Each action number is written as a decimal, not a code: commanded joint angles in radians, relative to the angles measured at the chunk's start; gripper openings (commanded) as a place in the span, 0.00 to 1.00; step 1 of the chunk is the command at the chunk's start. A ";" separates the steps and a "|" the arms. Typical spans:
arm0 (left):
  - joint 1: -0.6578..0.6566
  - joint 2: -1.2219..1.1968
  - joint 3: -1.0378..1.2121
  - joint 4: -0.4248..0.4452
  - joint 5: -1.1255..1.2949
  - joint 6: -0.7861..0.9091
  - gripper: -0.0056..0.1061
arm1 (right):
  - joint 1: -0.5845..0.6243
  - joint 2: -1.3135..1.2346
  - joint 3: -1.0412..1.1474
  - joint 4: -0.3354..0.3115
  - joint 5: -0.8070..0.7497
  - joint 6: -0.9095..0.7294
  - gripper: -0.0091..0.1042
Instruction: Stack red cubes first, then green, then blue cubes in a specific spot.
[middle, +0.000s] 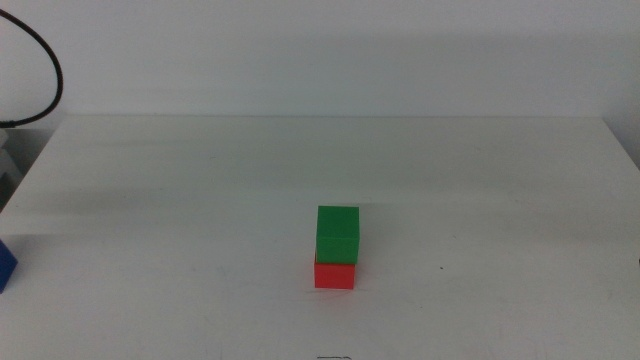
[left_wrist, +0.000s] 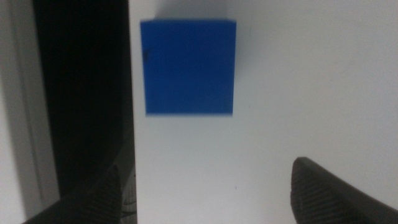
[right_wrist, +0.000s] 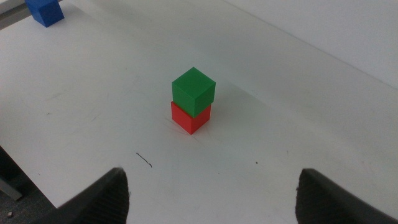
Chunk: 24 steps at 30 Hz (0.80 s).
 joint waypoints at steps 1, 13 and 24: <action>-0.002 -0.006 -0.045 -0.023 -0.009 -0.004 0.88 | -0.005 0.003 -0.024 -0.009 -0.073 -0.014 0.80; -0.003 0.112 -0.112 -0.044 -0.067 -0.005 0.88 | -0.005 0.003 -0.024 -0.009 -0.073 -0.014 0.80; -0.004 0.175 -0.112 -0.086 -0.112 0.067 0.88 | -0.005 0.003 -0.024 -0.009 -0.073 -0.014 0.80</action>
